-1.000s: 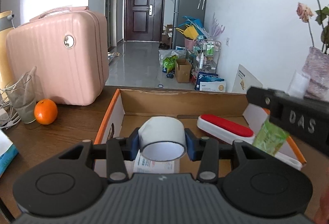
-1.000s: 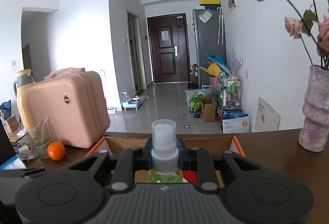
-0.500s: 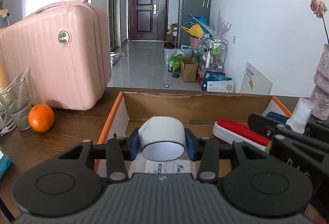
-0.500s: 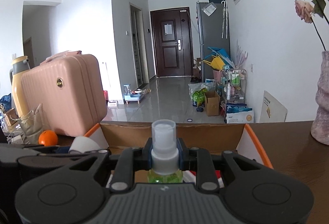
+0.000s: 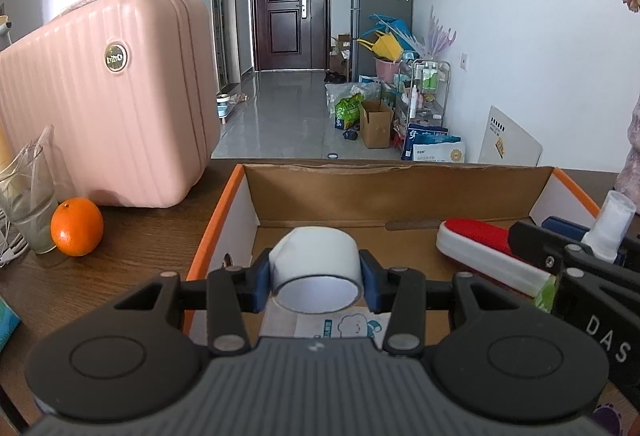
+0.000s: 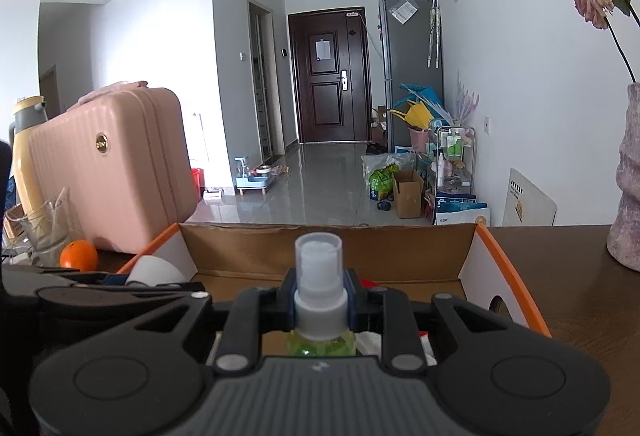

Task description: Organize rigid objects

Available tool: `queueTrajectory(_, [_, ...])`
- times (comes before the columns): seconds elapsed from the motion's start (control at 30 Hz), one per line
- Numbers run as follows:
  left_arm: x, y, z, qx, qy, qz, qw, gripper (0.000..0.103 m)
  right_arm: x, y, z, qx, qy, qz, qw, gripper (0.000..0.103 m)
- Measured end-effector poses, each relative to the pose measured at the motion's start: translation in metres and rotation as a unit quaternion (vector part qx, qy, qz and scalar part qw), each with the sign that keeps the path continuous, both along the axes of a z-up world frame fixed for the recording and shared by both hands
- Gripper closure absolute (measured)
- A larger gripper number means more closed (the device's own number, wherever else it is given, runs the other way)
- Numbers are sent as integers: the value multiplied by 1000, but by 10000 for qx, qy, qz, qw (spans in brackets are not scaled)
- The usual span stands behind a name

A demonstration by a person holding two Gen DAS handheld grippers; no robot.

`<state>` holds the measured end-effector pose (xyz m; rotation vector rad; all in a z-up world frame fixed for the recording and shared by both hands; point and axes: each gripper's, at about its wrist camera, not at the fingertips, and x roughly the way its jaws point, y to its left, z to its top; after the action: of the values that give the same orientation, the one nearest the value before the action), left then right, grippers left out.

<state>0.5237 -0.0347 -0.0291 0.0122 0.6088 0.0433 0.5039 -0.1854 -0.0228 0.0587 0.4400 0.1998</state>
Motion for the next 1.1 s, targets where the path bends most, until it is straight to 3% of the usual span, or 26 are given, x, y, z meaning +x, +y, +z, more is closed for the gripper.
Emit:
queueTrajectory(0.2, [-1,-2,-4,119,29,-4,9999,57,0,-3,-5,-20,71,-15,10000,81])
queueTrajectory(0.3, [-5,-3,-3,141,-24,-16,9999,44,0,-2,-5,-33,65,-16,10000,81])
queueTrajectory(0.33, [-6,-3,-2,161,-52,-1,9999,34,-2,-2,-4,-26,28,-36,10000,80])
queueTrajectory(0.37, [-7,-3,-1,173,-92,11,9998,26,-3,-3,-2,-19,-1,-49,10000,72])
queueTrajectory(0.5, [-14,-2,4,189,-258,67,9995,15,-12,-11,5,-34,-154,-245,9996,37])
queueTrajectory(0.7, [-23,-2,11,210,-452,112,9987,0,-22,-28,12,221,-312,-477,9981,5])
queueTrajectory(0.77, [-25,-3,12,209,-464,85,9987,0,-24,-30,13,248,-333,-510,9978,0])
queueTrajectory(1.1, [-29,2,13,73,-347,145,9993,0,-33,-34,14,257,-301,-521,9979,0])
